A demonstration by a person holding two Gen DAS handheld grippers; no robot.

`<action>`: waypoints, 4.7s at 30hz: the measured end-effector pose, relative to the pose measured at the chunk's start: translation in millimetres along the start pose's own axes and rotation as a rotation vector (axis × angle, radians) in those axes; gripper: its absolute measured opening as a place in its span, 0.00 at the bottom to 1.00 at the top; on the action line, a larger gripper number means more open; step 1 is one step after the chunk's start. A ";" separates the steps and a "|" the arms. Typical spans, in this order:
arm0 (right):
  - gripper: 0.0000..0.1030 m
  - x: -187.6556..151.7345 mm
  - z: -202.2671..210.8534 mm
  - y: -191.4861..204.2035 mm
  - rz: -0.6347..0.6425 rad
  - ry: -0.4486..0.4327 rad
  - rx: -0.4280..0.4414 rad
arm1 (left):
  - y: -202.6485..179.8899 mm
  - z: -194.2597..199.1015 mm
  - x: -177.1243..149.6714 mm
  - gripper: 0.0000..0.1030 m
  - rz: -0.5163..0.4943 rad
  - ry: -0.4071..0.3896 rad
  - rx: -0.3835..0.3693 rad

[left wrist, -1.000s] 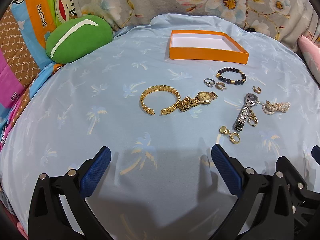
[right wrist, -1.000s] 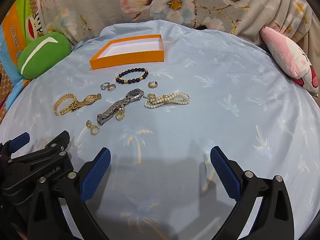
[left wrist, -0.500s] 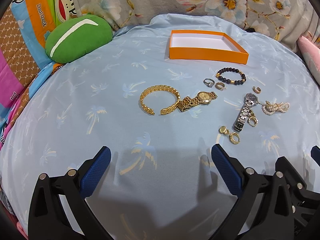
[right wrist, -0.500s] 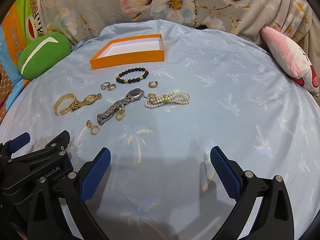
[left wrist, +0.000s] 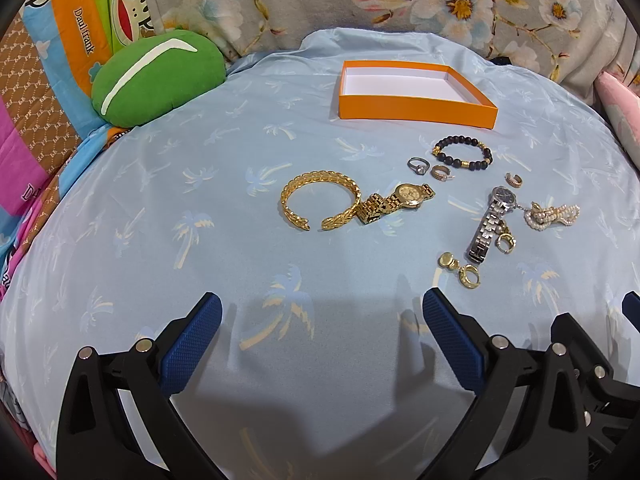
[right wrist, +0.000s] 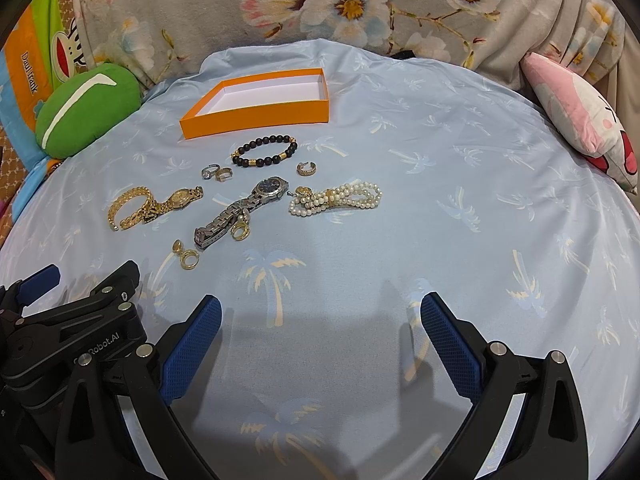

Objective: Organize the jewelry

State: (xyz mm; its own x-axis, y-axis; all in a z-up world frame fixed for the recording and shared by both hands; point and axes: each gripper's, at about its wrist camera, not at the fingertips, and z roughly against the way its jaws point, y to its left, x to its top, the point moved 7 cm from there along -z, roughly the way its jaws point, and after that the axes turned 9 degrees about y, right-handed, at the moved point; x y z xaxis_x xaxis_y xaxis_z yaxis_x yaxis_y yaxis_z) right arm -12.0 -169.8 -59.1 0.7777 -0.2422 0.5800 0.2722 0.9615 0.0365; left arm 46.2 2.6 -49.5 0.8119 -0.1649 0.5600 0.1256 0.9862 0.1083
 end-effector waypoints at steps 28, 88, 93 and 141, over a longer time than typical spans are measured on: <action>0.95 0.1 0.6 0.0 -0.001 0.000 0.001 | 1.4 1.3 -0.2 0.95 0.000 0.001 -0.001; 0.15 52.2 -47.0 -3.4 0.143 0.080 0.246 | 42.7 -51.9 53.3 0.95 0.013 0.085 -0.021; 0.16 51.8 -48.1 -3.9 0.126 0.081 0.250 | 40.1 -62.7 61.9 0.95 -0.007 0.105 -0.017; 0.14 121.8 -24.2 6.0 0.115 -0.041 0.272 | 22.7 -17.9 121.5 0.55 0.014 -0.042 -0.194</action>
State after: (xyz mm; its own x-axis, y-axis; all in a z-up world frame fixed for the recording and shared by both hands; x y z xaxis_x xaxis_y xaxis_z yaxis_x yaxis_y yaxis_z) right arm 98.1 -196.7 -8.0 0.7697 -0.1298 0.6251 0.0175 0.9830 0.1826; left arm 157.9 5.2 6.2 0.7901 -0.1481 0.5949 0.2255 0.9726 -0.0574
